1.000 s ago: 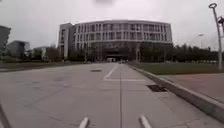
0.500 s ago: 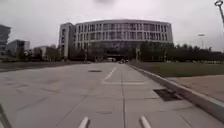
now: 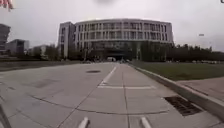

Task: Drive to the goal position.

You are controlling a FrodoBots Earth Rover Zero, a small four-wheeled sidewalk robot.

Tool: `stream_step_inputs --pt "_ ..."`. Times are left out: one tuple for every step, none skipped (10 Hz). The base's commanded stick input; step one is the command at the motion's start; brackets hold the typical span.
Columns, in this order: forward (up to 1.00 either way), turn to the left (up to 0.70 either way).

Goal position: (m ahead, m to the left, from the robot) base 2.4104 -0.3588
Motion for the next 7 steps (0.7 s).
stream_step_inputs --pt "1.0 0.02" --pt "1.0 0.02" --pt "1.0 0.02" --pt "0.99 0.02" --pt "0.99 0.02" --pt "0.99 0.02" --pt "0.99 0.02"
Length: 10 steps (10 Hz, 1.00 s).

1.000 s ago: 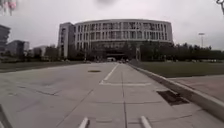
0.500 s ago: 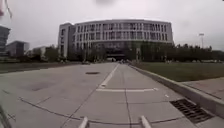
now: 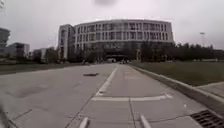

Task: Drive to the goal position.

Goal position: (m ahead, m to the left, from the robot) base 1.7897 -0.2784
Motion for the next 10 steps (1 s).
stream_step_inputs --pt "1.0 0.02" --pt "1.0 0.02" --pt "1.0 0.02" --pt "1.0 0.02" --pt "1.0 0.02" --pt "1.0 0.02" --pt "0.99 0.02" --pt "0.99 0.02" --pt "0.96 0.02" --pt "0.89 0.02"
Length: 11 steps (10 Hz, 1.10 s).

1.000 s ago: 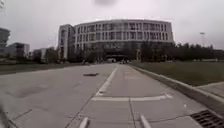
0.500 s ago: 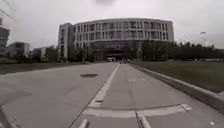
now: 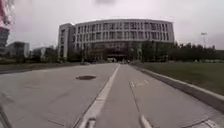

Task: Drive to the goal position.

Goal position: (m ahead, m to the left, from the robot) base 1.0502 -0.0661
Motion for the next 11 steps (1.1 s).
stream_step_inputs --pt "0.87 0.02" --pt "0.89 0.02" --pt "0.91 0.02" --pt "0.92 0.02" --pt "0.92 0.02" --pt "0.92 0.02" --pt "0.84 0.02" --pt "0.7 0.02" --pt "0.46 0.01" --pt "0.13 0.0" --pt "0.0 0.0"
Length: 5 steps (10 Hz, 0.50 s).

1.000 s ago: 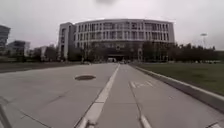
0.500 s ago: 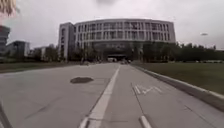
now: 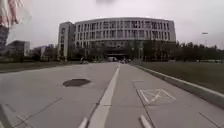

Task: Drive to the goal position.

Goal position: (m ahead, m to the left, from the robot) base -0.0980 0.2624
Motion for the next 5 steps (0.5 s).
stream_step_inputs --pt "0.0 0.0" --pt "0.0 0.0" --pt "0.0 0.0" --pt "0.0 0.0" --pt "0.0 0.0"
